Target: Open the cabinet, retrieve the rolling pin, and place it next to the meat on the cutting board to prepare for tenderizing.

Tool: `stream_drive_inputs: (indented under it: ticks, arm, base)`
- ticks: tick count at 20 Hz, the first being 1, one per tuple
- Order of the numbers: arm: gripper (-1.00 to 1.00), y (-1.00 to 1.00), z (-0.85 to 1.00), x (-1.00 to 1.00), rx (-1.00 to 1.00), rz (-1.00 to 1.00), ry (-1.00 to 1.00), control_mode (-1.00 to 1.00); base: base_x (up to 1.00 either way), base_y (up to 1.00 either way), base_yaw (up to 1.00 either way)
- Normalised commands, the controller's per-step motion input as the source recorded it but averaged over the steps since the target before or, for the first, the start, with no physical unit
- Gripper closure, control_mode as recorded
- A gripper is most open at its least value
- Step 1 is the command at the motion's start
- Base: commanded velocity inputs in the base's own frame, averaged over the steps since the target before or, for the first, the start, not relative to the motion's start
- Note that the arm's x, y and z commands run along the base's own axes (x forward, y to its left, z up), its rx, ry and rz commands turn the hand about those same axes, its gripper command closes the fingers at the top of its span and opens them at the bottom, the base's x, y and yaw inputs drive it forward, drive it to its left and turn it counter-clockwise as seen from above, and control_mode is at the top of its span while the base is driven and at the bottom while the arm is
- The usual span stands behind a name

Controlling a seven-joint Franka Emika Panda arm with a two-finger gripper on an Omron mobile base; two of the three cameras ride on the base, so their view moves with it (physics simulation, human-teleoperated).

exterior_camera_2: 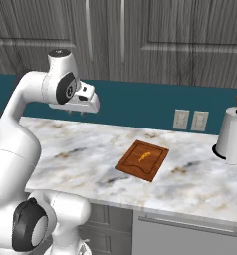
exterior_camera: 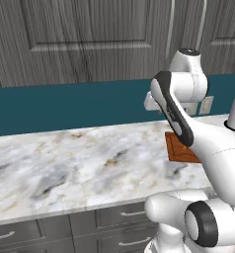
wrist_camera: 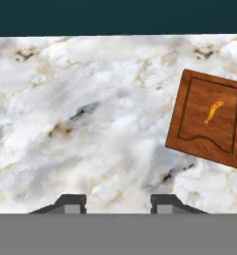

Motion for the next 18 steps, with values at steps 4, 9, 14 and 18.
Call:
stream_drive_inputs:
  ticks: [4,9,14,18]
  arm:
    - [-1.0,-0.03,0.0,-0.02,0.01,0.0,-0.01,-1.0]
    - [-1.0,-0.01,0.0,-0.2,-0.04,0.0,-0.04,-1.0]
    - [-1.0,0.0,0.34,-0.42,-0.14,-0.01,-0.28,-1.0]
    - [-1.0,0.0,0.61,-0.48,-0.12,-0.01,-0.29,-1.0]
  base:
    - [0.0,0.0,0.0]
    - [0.0,0.0,0.0]
    - [0.0,0.0,0.0]
    - [0.0,0.0,0.0]
